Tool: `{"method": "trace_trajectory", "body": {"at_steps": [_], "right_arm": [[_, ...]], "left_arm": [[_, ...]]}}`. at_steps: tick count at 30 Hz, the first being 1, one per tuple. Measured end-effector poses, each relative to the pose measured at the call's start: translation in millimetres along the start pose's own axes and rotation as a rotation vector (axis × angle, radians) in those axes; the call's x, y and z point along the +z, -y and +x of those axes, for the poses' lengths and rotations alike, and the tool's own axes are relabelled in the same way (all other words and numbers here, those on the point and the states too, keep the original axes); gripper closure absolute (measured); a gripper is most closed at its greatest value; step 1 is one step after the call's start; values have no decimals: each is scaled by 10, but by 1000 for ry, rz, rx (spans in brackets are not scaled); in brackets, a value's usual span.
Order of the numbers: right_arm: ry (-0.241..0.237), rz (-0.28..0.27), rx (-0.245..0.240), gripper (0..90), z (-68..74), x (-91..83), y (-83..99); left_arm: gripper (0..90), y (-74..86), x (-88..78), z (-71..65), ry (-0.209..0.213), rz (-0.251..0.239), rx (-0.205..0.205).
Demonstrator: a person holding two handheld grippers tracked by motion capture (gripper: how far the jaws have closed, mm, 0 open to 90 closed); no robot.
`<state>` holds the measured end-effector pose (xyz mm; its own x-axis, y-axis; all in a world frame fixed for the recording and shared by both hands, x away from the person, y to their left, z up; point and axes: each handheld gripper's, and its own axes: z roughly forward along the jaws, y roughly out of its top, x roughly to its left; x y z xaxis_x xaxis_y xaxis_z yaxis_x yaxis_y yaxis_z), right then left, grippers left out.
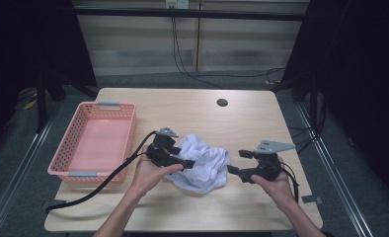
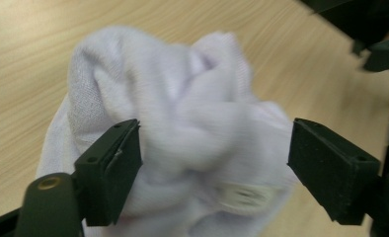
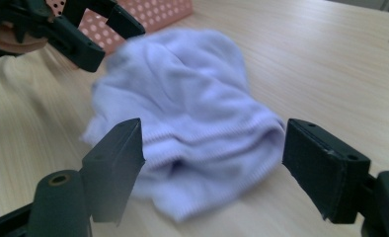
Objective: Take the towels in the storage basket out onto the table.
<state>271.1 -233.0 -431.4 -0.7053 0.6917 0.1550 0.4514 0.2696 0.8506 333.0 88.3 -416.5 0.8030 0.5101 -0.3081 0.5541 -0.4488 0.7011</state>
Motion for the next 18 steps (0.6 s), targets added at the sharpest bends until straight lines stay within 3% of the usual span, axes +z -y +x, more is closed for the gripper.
{"method": "trace_trajectory", "body": {"at_steps": [3, 4, 6, 8, 10, 12, 14, 16, 17, 18], "right_arm": [[-36, 9, -26, 246, 58, 221, -140], [-60, 17, -31, 250, 89, 332, -197], [-79, 31, -50, 250, 137, 515, -276], [-108, 43, -63, 252, 182, 664, -328], [-109, 55, -90, 253, 245, 830, -362], [-102, 86, -109, 276, 274, 974, -350], [-120, 120, -113, 370, 279, 1080, -315], [-101, 131, -119, 617, 282, 1108, -286], [-115, 129, -108, 688, 266, 1100, -282], [-119, 109, -87, 770, 238, 1059, -284]], "left_arm": [[254, 37, -165, -65, -62, -16, 14], [265, 63, -209, -83, -52, -27, 18], [396, 155, -270, -121, -13, -49, 14], [463, 250, -293, -151, -21, -46, 22], [534, 422, -293, -169, -38, -37, 37], [549, 531, -263, -119, -52, -46, 21], [527, 622, -230, -20, -77, -74, -17], [479, 674, -209, 112, -95, -109, -82], [465, 670, -203, 180, -100, -119, -81], [466, 654, -199, 240, -134, -136, -86]]}}
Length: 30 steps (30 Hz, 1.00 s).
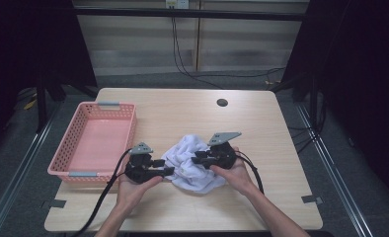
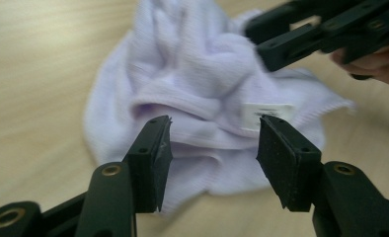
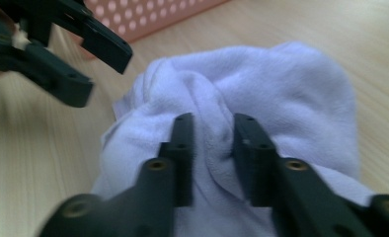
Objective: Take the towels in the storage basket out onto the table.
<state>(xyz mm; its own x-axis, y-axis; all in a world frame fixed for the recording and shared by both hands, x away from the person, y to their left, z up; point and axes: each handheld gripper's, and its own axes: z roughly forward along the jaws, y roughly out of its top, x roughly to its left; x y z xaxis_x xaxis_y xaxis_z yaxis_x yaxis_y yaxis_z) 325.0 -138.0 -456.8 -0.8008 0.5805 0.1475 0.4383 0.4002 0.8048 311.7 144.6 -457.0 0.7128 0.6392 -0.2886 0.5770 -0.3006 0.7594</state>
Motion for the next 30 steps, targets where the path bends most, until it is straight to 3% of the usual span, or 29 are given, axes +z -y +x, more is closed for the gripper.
{"method": "trace_trajectory", "body": {"at_steps": [1, 3, 4, 5, 6, 8, 9, 12, 15, 16, 18, 20, 23, 28, 30], "right_arm": [[-11, -28, 27, 846, -32, -72, 3], [-11, -44, 38, 890, -53, -149, 7], [-18, -56, 47, 900, -67, -191, 12], [-17, -52, 46, 900, -78, -225, 13], [-18, -54, 49, 891, -85, -245, 16], [-24, -62, 46, 643, -95, -255, 3], [-23, -65, 49, 544, -100, -241, -13], [-39, -68, 40, 421, -96, -130, -67], [-63, -23, 7, 398, -52, 68, -114], [-63, 6, -7, 408, -30, 145, -116], [-42, 38, -28, 629, 11, 251, -100], [-43, 21, -2, 773, 10, 262, -92], [-28, -24, 31, 806, -31, 161, -107], [-3, -109, 62, 804, -125, -73, -169], [1, -123, 63, 799, -146, -148, -194]], "left_arm": [[455, -27, 47, 34, 12, -5, 5], [460, -43, 91, 35, 10, 10, 25], [481, -48, 143, 19, 45, 4, 20], [513, -53, 198, -12, 45, 18, 25], [513, -61, 232, -50, 11, 30, 48], [534, -67, 249, -84, 6, 47, 73], [588, -62, 243, -80, 2, 57, 84], [711, -24, 209, -22, 2, 46, 84], [691, 20, 254, -4, -5, 68, 88], [650, 34, 272, 7, -2, 73, 80], [578, 54, 317, 8, -11, 73, 79], [579, 65, 343, 10, -14, 83, 84], [807, 50, 317, 11, -10, 74, 110], [836, -29, 163, -13, 55, -15, 83], [841, -61, 105, -61, 50, -34, 99]]}}
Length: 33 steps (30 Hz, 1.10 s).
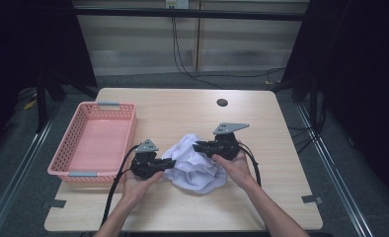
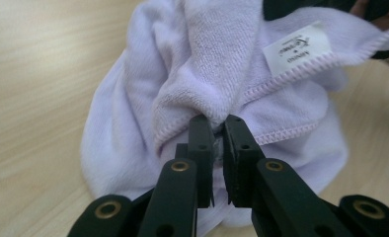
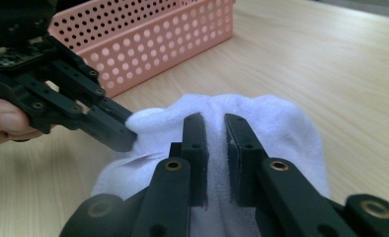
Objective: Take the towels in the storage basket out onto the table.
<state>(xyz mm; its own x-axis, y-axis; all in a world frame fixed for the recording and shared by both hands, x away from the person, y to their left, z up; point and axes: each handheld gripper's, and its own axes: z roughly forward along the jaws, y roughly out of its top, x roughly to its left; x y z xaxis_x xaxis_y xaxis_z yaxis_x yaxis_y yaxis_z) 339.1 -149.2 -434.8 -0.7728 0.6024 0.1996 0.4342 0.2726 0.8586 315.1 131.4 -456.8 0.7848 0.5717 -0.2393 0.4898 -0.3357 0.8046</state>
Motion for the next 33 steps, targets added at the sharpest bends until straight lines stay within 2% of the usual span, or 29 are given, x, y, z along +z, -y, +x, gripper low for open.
{"method": "trace_trajectory", "body": {"at_steps": [2, 3, 4, 6, 7, 8, 9, 11, 16, 18, 20, 23, 25, 26, 27, 28, 30, 31, 32, 33], "right_arm": [[5, -21, 13, 800, -17, -61, -32], [12, -24, 10, 803, -26, -87, -46], [31, -29, 7, 807, -36, -115, -58], [27, -37, 21, 813, -73, -161, -71], [57, -39, 17, 816, -80, -181, -78], [65, -44, 25, 815, -101, -198, -84], [61, -51, 31, 816, -127, -218, -92], [80, -61, 38, 819, -188, -270, -127], [156, -113, 52, 833, -415, -550, -331], [189, -132, 57, 837, -525, -667, -458], [223, -155, 52, 838, -620, -765, -603], [277, -190, 49, 840, -745, -885, -815], [300, -210, 59, 840, -843, -949, -933], [315, -215, 60, 838, -886, -969, -975], [321, -212, 62, 823, -926, -966, -994], [322, -197, 66, 773, -962, -939, -988], [338, -164, 69, 613, -994, -855, -918], [326, -154, 71, 582, -1002, -823, -862], [328, -149, 77, 513, -1004, -788, -762], [332, -144, 81, 502, -1000, -781, -725]], "left_arm": [[834, -19, -25, -25, 0, -9, 6], [815, -22, -28, -21, -4, -16, -8], [817, -23, -20, -12, 14, -16, -16], [850, -30, -11, -18, 19, -18, -4], [854, -45, -16, -23, 36, -21, -13], [854, -66, -27, -33, 48, -30, -17], [856, -92, -51, -51, 49, -35, -7], [860, -149, -116, -94, 68, -53, 8], [865, -366, -478, -265, 104, -170, 53], [865, -491, -639, -375, 139, -230, 73], [865, -626, -799, -510, 137, -269, 121], [865, -787, -1004, -669, 169, -329, 154], [864, -828, -1052, -731, 199, -330, 157], [860, -823, -1025, -756, 214, -303, 156], [850, -799, -977, -772, 205, -273, 164], [826, -758, -919, -773, 196, -262, 159], [727, -664, -781, -701, 213, -235, 117], [685, -578, -665, -609, 199, -196, 80], [644, -542, -620, -566, 207, -181, 69], [626, -509, -581, -523, 208, -163, 60]]}}
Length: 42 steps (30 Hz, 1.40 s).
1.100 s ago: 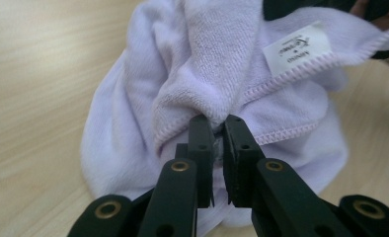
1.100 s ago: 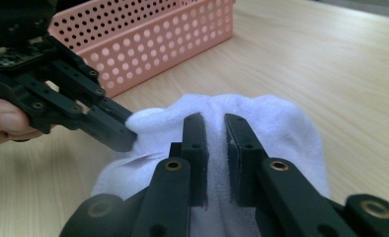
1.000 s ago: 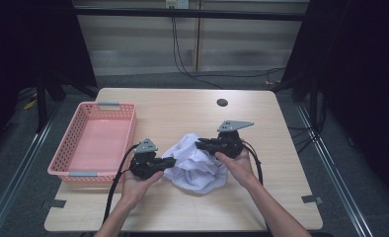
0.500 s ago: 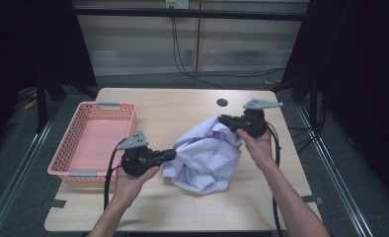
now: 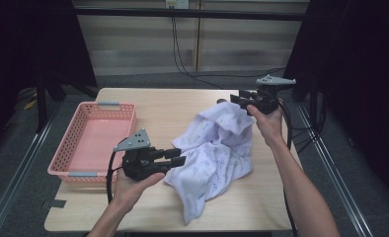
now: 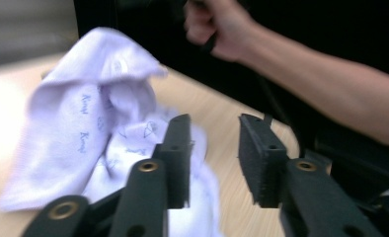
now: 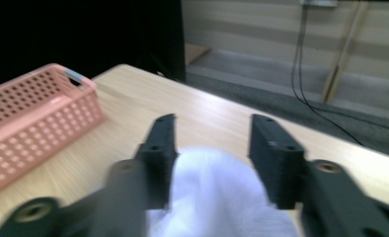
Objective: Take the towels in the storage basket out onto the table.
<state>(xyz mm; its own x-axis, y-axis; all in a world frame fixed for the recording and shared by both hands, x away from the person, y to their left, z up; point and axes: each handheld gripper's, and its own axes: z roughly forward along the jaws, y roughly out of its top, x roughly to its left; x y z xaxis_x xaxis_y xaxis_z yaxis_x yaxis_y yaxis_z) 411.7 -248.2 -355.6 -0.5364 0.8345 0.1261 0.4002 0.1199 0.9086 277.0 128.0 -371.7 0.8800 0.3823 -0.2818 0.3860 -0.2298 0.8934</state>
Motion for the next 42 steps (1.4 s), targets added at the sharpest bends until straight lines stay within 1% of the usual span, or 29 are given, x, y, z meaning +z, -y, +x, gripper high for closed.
{"method": "trace_trajectory", "body": {"at_steps": [1, 3, 5, 6, 8, 9, 11, 14, 16, 17, 19, 20, 22, 23, 24, 25, 26, 27, 28, 29, 30, 31, 32, 34, 35, 37, 38, 40, 42], "right_arm": [[-9, 2, 1, 501, 1, -9, 35], [-29, 1, 6, 490, 32, -61, 121], [-64, 22, 0, 490, 105, -113, 213], [-73, 34, -11, 490, 164, -147, 278], [-133, 54, -6, 490, 302, -230, 470], [-149, 58, -3, 490, 349, -252, 548], [-181, 97, -8, 485, 483, -301, 772], [-235, 160, -22, 467, 680, -368, 1098], [-286, 191, -17, 460, 820, -414, 1297], [-305, 205, -15, 455, 868, -417, 1359], [-335, 268, -59, 443, 1006, -400, 1491], [-346, 289, -63, 443, 1055, -389, 1549], [-389, 315, -45, 431, 1098, -342, 1652], [-365, 330, -65, 411, 1125, -306, 1712], [-363, 346, -77, 407, 1139, -268, 1762], [-362, 367, -87, 399, 1151, -235, 1795], [-343, 390, -115, 402, 1185, -199, 1837], [-339, 379, -156, 405, 1223, -182, 1878], [-325, 376, -191, 440, 1256, -184, 1886], [-325, 376, -191, 440, 1256, -184, 1886], [-296, 383, -208, 670, 1272, -203, 1879], [-289, 385, -202, 765, 1260, -211, 1877], [-305, 398, -181, 835, 1228, -221, 1874], [-317, 401, -182, 861, 1191, -264, 1839], [-315, 387, -164, 864, 1156, -304, 1797], [-313, 326, -124, 866, 1039, -403, 1675], [-299, 299, -112, 866, 989, -452, 1619], [-263, 230, -80, 867, 795, -592, 1457], [-214, 194, -65, 867, 598, -690, 1346]], "left_arm": [[606, 59, 25, 64, -25, 27, -12], [602, 140, 39, 145, -44, 46, -29], [602, 228, 47, 215, -65, 67, -45], [608, 300, 58, 259, -65, 79, -55], [648, 405, 75, 304, -71, 103, -71], [650, 464, 83, 330, -77, 119, -74], [645, 574, 96, 390, -87, 134, -89], [623, 678, 148, 486, -114, 185, -77], [598, 729, 184, 531, -129, 195, -87], [600, 756, 205, 557, -127, 209, -88], [620, 806, 250, 595, -144, 234, -73], [621, 830, 265, 616, -145, 238, -82], [637, 860, 285, 641, -138, 244, -99], [636, 866, 292, 639, -143, 249, -93], [629, 871, 296, 642, -146, 254, -90], [615, 881, 309, 645, -150, 250, -103], [603, 893, 312, 655, -163, 251, -100], [593, 905, 316, 665, -172, 249, -107], [588, 930, 325, 674, -167, 259, -116], [575, 930, 325, 674, -167, 259, -116], [575, 941, 328, 674, -173, 263, -114], [569, 959, 337, 675, -170, 273, -115], [564, 969, 345, 672, -169, 277, -119], [557, 966, 342, 666, -160, 276, -120], [558, 957, 336, 661, -158, 270, -119], [557, 930, 314, 654, -147, 244, -123], [557, 904, 297, 651, -148, 224, -127], [571, 866, 266, 649, -150, 193, -130], [587, 845, 256, 653, -140, 178, -141]]}}
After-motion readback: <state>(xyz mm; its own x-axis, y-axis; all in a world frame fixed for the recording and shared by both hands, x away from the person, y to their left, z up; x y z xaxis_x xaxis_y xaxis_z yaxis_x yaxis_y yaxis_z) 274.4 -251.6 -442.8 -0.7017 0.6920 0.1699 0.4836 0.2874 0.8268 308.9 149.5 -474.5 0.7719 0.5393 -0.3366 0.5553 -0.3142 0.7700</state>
